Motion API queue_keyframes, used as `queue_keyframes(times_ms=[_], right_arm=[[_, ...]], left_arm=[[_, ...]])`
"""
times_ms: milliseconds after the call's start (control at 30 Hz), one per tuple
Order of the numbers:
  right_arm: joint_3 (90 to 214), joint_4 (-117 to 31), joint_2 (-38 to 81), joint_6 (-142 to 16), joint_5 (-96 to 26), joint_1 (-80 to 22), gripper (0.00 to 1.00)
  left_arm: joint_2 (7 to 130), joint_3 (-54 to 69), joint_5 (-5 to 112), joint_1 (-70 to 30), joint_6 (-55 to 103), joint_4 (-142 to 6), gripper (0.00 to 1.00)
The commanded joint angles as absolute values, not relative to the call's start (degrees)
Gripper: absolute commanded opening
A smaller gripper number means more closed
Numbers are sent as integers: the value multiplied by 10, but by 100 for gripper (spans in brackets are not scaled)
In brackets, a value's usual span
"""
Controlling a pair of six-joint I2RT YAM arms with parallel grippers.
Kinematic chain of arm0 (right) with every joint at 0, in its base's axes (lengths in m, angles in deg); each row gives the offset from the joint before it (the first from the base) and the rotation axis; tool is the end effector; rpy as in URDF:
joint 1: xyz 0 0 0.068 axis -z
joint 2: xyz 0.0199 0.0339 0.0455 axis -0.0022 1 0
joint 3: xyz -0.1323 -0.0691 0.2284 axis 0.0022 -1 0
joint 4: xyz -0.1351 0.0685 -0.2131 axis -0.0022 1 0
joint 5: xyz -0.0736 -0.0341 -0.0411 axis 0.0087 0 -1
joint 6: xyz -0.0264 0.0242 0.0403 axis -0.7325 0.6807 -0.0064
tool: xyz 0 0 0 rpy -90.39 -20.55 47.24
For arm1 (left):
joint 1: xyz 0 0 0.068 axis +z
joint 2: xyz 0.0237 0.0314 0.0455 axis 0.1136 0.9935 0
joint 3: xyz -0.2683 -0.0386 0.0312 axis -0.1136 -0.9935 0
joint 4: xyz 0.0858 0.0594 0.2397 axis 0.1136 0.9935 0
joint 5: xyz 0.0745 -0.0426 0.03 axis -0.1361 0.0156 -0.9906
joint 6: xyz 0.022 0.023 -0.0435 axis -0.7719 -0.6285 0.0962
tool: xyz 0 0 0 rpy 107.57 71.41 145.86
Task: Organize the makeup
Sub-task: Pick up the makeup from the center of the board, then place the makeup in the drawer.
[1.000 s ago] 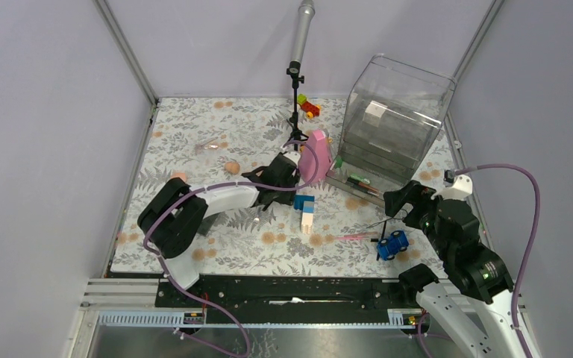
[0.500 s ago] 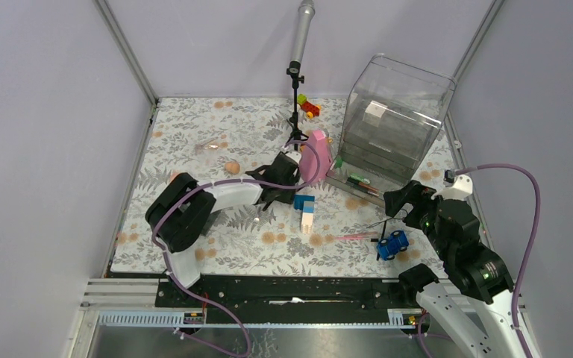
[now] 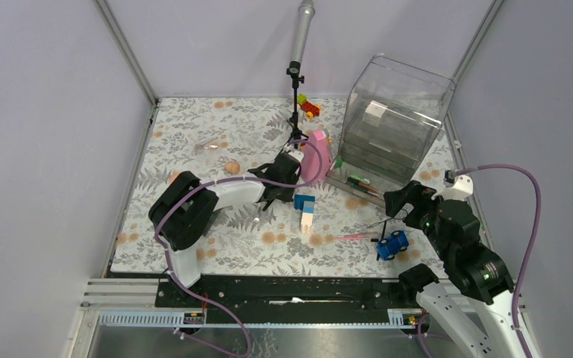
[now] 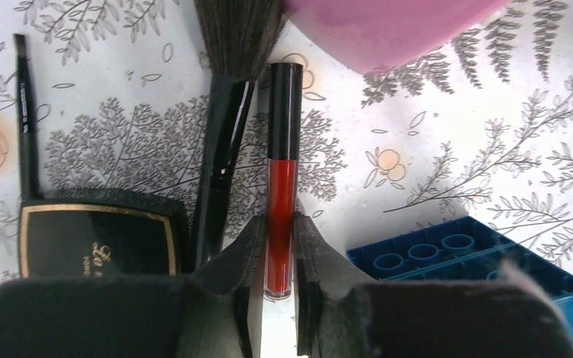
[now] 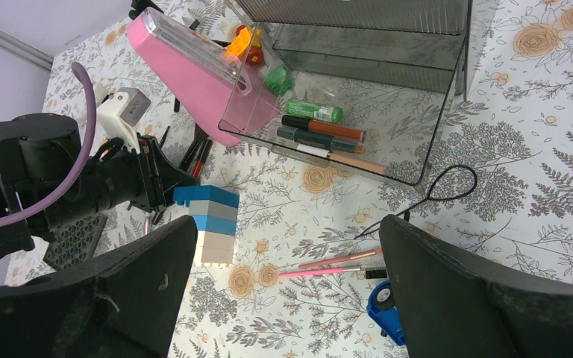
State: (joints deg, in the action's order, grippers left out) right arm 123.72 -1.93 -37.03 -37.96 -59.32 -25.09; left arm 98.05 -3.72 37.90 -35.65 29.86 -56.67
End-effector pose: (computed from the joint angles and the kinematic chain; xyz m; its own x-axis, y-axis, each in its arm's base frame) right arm 0.0747 0.0241 0.3414 -0.3099 0.4136 -0.8561 -0.0029 0.9000 0.4358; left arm 0.2789 -0.2464 0.1557 -0.7484 0.2711 -0.6053 0.3986 0.9133 -0.0838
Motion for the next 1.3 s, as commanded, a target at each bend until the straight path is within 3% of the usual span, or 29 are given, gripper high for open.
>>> queue_keyframes(times_ms=[0, 367, 600, 833, 933, 1100, 1267], right_arm=[[1253, -24, -377, -376, -590, -249, 100], [1282, 3, -389, -386, -599, -249, 100], [1293, 12, -400, -387, -611, -249, 100], [1310, 33, -412, -384, -619, -249, 100], [1316, 40, -419, -383, -624, -249, 100], [1325, 49, -426, -382, -631, -249, 100], [1334, 58, -431, -385, -646, -249, 100]], left_arm=[[955, -8, 329, -354, 296, -519, 0], [793, 17, 319, -355, 236, -452, 0], [734, 40, 426, -378, 108, -460, 0], [688, -3, 446, -437, -24, -591, 0], [698, 4, 447, -448, -42, -647, 0], [736, 37, 615, -456, -147, -675, 0], [816, 108, 680, -464, -244, -648, 0]])
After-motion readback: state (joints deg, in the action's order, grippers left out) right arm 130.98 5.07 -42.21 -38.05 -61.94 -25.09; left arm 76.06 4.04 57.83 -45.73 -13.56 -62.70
